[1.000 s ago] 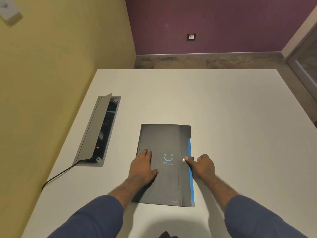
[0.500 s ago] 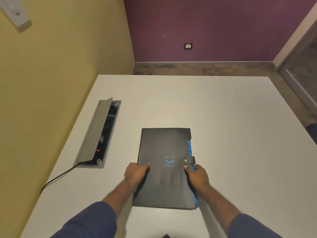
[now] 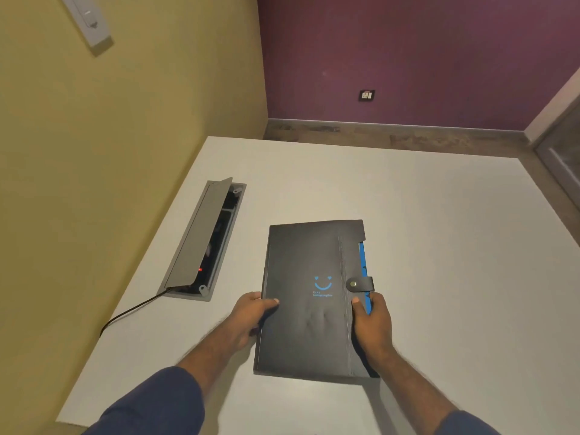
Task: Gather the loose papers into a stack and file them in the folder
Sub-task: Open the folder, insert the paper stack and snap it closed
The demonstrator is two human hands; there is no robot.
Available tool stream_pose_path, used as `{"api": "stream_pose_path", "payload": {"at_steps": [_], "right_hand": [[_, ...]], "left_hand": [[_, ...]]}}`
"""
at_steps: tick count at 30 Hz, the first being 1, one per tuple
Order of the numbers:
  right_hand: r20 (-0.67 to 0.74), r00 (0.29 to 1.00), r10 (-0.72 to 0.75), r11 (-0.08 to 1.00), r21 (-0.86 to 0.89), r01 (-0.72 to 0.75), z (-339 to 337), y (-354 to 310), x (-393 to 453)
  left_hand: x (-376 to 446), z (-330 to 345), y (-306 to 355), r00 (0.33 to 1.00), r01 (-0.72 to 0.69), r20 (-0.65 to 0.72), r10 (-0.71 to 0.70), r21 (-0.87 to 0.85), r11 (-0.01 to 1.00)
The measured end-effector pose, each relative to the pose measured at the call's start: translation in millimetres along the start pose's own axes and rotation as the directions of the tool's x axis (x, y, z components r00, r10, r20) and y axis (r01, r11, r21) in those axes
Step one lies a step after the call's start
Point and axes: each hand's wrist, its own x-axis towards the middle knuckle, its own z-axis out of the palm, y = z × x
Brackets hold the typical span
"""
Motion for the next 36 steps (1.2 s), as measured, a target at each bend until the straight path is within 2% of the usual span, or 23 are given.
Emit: {"api": "stream_pose_path", "payload": {"at_steps": [7,12,15,19,24,29,36], "right_hand": [[0.043,0.998,-0.04,0.998,0.042,0.038,34.9,-20.4,-3.6],[0.208,0.978,0.023,0.999,0.031,-0.03,62.3,-30.5,-5.6],[0.269,0.962,0.041,0.998,-0.049,-0.029,77.4,-36.2,-7.4],[0.248,0.967,0.059,0.977,-0.214,-0.005,93.8,-36.1,-9.7],[0.265,0.956,0.122,0.913,-0.408,-0.003,100.5,-27.7,-11.6],[0.289,0.939,0.185,0.839,-0.544,0.002,101.2,-29.6,-12.9],[0.299,0.928,0.221,0.73,-0.681,0.045,95.4,-39.3,-14.7]], "left_hand": [[2.0,-45.4,9.0,0.987,-0.146,-0.074,0.144,-0.023,0.989],[9.7,-77.9,10.3,0.97,-0.166,-0.182,0.159,-0.023,0.986],[19.7,-92.1,3.8,0.958,-0.162,-0.238,0.159,0.008,0.987],[30.9,-98.1,-11.8,0.941,-0.15,-0.296,0.161,0.061,0.987],[35.4,-87.6,-27.1,0.897,-0.144,-0.387,0.215,0.205,0.968],[36.9,-81.5,-33.2,0.884,-0.165,-0.375,0.28,0.31,0.936],[41.0,-74.3,-34.9,0.859,-0.096,-0.388,0.335,0.52,0.849]]}}
